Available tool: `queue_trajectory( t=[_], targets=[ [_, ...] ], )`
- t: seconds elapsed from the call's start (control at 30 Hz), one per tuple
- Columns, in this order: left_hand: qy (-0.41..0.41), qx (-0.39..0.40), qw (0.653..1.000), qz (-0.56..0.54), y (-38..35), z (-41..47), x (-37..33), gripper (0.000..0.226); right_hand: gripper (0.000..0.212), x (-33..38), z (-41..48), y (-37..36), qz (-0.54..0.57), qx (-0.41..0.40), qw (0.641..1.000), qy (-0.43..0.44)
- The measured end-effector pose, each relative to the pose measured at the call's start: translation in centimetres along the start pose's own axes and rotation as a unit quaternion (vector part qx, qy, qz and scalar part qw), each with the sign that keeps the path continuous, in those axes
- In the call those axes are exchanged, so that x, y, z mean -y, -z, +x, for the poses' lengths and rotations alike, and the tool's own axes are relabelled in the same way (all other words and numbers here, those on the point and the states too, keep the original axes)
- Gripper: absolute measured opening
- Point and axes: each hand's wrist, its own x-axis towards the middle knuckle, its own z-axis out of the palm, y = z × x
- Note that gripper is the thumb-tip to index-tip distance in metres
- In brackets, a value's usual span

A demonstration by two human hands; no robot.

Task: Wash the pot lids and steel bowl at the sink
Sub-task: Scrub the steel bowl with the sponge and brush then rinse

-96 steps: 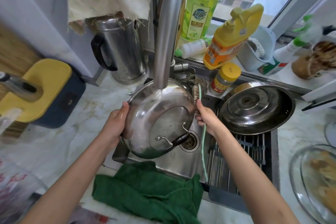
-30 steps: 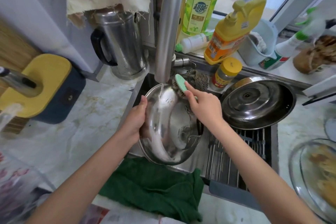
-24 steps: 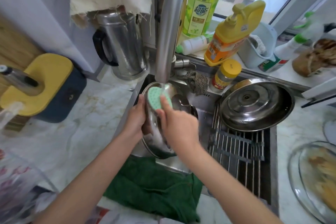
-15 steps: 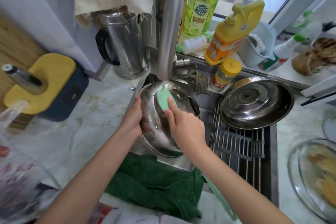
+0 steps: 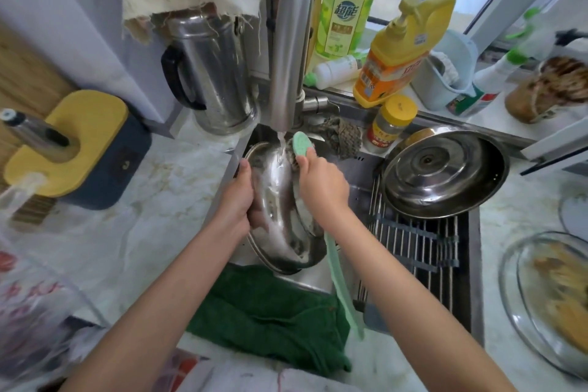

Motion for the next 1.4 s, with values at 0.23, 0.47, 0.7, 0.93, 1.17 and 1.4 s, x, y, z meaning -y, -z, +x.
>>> queue_trajectory(
  t=[0.23,0.47,0.7,0.93,1.17,1.4],
  targets=[
    [-0.023,-0.016,1.000,0.010,0.7,0.2,-0.3,0.056,0.047,-0.3,-0.3,-0.2,-0.013,0.000,1.000,0.026],
    [-0.020,0.029,0.999,0.004,0.9,0.0,-0.5,0.055,0.049,1.7,-6.1,0.0,-0.023,-0.006,0.989,0.144],
    [0.021,0.024,0.999,0.013,0.7,-0.7,-0.1,0.057,0.043,0.7,-0.4,-0.1,-0.003,-0.006,1.000,0.027],
    [-0.001,0.020,1.000,0.006,0.8,0.3,-0.1,0.055,0.045,0.6,1.7,0.4,-0.021,-0.014,1.000,-0.001],
    [-0.029,0.081,0.996,-0.004,0.6,1.1,0.1,0.034,0.048,3.1,-4.3,0.5,-0.048,0.025,0.988,0.144],
    [-0.027,0.097,0.994,0.031,0.9,0.3,0.8,0.055,0.054,-3.1,8.0,3.0,0.136,0.117,0.981,-0.070]
  ],
)
